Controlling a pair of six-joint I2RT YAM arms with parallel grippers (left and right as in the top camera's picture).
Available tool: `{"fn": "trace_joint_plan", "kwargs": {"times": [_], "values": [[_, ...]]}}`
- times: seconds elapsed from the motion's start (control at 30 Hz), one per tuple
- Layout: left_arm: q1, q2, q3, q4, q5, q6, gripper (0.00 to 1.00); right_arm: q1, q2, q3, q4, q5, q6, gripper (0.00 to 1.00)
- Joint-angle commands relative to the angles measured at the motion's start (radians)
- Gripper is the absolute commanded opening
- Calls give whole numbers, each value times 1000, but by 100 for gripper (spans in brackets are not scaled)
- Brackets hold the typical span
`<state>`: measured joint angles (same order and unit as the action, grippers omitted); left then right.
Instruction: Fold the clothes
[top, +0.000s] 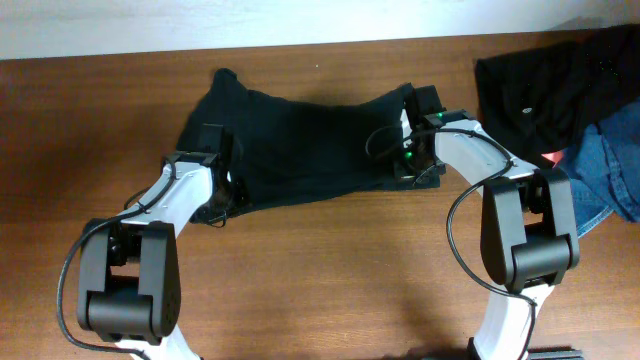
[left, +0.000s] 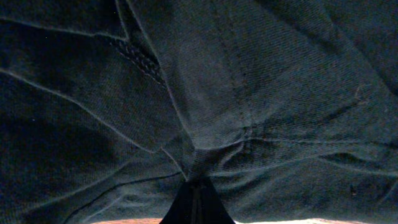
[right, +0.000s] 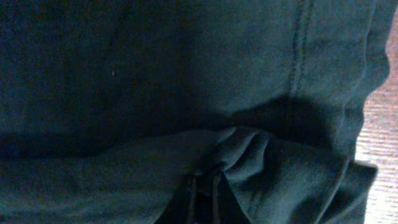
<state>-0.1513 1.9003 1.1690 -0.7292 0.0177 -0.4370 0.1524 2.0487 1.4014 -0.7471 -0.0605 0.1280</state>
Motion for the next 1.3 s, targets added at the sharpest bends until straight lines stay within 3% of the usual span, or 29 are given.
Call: {"fn": "trace_joint_plan", "kwargs": {"times": [0.0,0.53,1.03,1.1,1.2,1.27], "values": [[-3,19,-6,0,-18,13,1,5,11,13,-5,13,0,4],[-3,19,-6,0,-18,13,1,5,11,184,-105,14,0,4],[-3,19,-6,3,-19,13,1,5,14,185,45,45,-1,4],[-3,19,-6,3,-18,13,1,5,18,185,63,52,-1,16],[-3,19,-6,3,-18,13,1,5,26,179,95,55,-1,56],[-3,19,-6,4,-18,13,1,5,34,174,121,55,-1,77]]}}
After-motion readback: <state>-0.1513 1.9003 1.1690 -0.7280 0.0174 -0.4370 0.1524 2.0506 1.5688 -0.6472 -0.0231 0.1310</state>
